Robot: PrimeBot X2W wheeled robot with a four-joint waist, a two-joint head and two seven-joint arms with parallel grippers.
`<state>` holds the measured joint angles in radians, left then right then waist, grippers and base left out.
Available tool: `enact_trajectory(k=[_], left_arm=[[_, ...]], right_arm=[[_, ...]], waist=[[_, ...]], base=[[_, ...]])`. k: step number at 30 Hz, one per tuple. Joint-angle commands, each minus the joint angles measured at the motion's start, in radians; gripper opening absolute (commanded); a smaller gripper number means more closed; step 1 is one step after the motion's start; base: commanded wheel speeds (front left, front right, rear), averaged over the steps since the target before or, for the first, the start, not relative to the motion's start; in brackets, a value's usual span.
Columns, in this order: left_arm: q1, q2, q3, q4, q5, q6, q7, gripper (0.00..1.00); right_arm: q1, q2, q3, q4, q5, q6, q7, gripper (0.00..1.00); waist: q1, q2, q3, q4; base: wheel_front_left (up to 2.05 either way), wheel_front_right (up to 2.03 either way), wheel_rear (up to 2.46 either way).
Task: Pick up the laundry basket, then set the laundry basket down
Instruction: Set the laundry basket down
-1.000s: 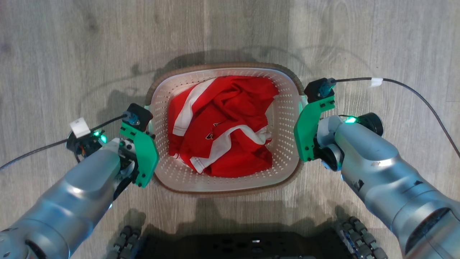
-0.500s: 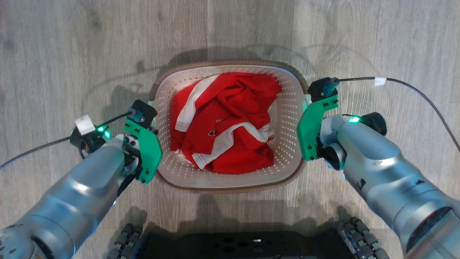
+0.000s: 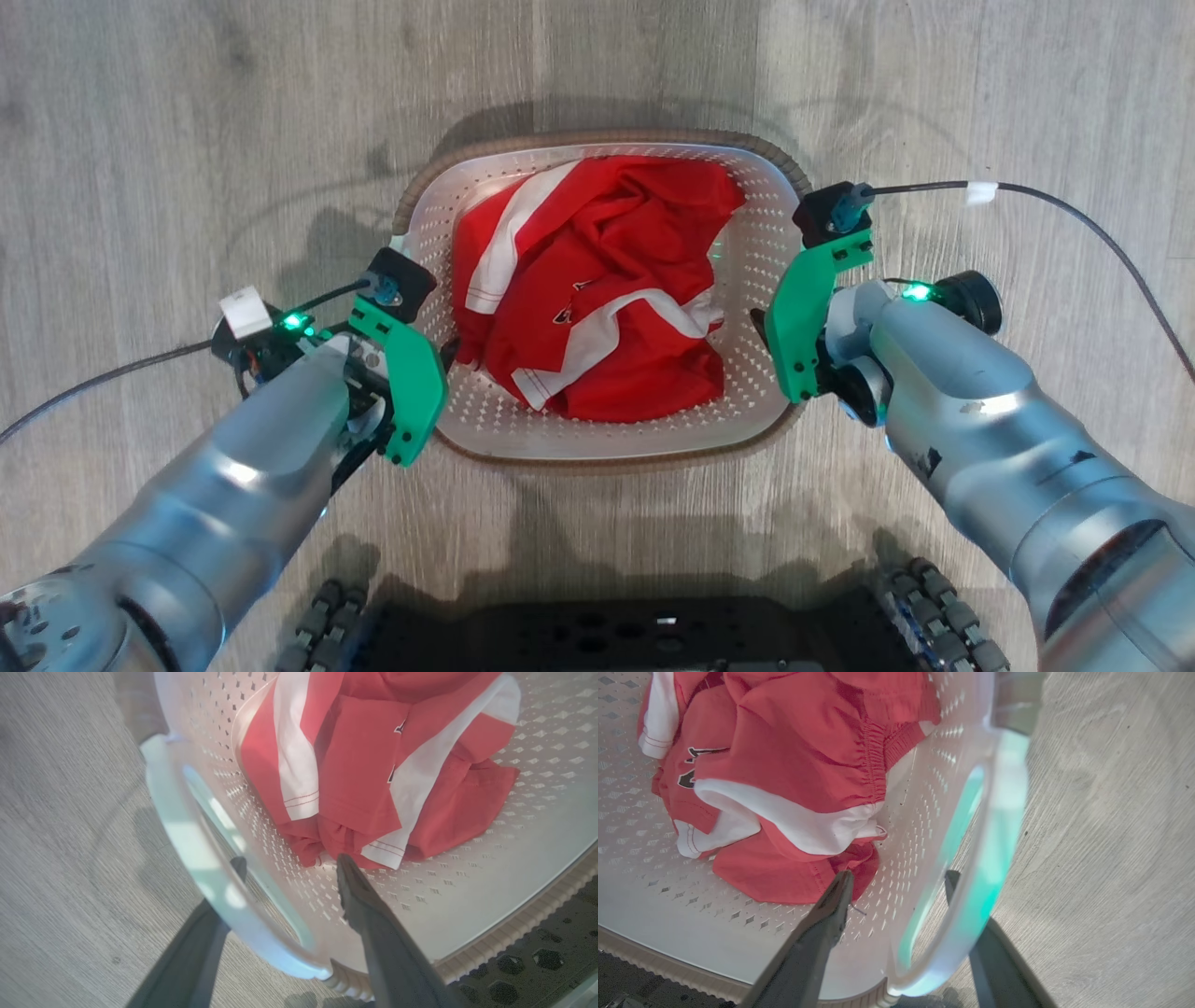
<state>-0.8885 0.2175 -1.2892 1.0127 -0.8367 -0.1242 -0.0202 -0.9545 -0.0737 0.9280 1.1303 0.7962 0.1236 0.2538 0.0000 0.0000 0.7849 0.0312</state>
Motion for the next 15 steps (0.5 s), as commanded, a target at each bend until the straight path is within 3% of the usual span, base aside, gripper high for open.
enact_trajectory(k=[1,15], left_arm=[[-0.009,0.007,0.009,0.004,0.001,-0.007,-0.015,1.0],[-0.005,-0.013,0.009,0.073,0.008,-0.007,-0.038,1.0]], right_arm=[[0.053,0.023,0.003,-0.007,-0.007,0.007,-0.003,1.0],[0.087,0.023,-0.012,0.005,0.016,0.007,0.063,1.0]], waist=[[0.0,0.0,-0.003,0.002],[0.0,0.0,-0.028,0.007]], base=[[0.0,0.0,0.0],[0.0,0.0,0.0]])
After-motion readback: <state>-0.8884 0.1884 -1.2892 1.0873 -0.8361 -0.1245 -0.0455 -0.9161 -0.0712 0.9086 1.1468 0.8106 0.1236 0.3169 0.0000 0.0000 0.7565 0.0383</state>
